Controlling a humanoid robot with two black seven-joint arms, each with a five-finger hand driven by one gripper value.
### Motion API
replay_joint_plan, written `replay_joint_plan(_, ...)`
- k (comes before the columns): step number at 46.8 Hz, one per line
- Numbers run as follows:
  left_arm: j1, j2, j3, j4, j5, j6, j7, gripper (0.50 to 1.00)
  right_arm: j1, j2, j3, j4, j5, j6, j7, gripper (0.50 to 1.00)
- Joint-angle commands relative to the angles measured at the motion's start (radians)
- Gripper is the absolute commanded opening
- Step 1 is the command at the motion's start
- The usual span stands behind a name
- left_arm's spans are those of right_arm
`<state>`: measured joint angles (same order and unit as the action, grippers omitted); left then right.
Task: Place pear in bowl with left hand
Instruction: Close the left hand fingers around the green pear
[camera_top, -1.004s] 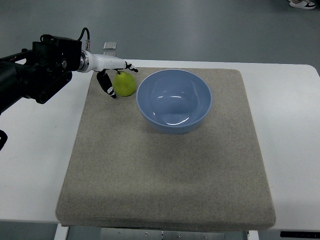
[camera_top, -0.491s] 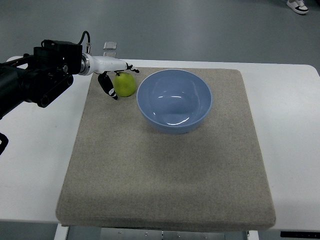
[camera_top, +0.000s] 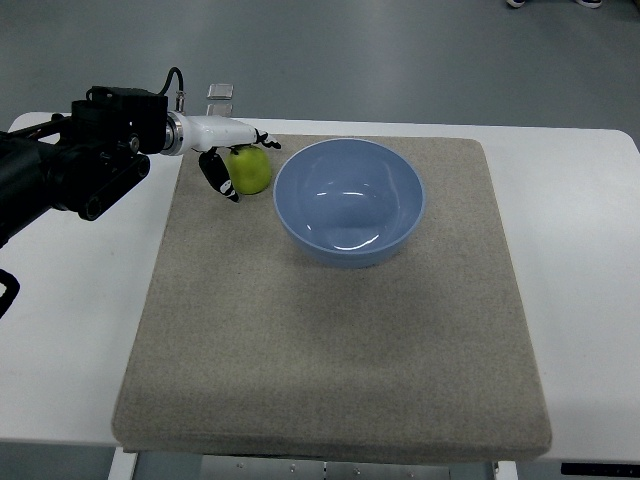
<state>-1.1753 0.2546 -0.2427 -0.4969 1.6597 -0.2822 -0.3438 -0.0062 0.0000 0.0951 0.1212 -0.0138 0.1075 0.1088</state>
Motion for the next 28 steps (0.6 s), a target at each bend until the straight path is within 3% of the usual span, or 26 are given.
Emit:
replay_joint_plan(1,0.000,0.000,0.000,0.000,0.000,0.000,0.002,0.844,0.000,0.000,0.000,0.000,0.000,0.000,0.000,0.926)
replay_joint_plan(13,0.002,0.000,0.000,0.000,0.000,0.000,0.002,0.776,0.000,0.000,0.000,0.000,0.000,0.000,0.000,0.926)
replay_joint_plan(21,0.000,0.005,0.000,-0.003,0.000,0.000,0.002,0.596,0.000,0.000,0.000,0.000,0.000,0.000,0.000,0.926)
replay_joint_plan(23,0.000,0.005,0.000,-0.003,0.000,0.000,0.002,0.510,0.000,0.000,0.000,0.000,0.000,0.000,0.000,0.926)
replay_joint_plan(28,-0.007,0.005,0.000,-0.003,-0.001,0.000,0.002,0.500,0.000,0.000,0.000,0.000,0.000,0.000,0.000,0.926)
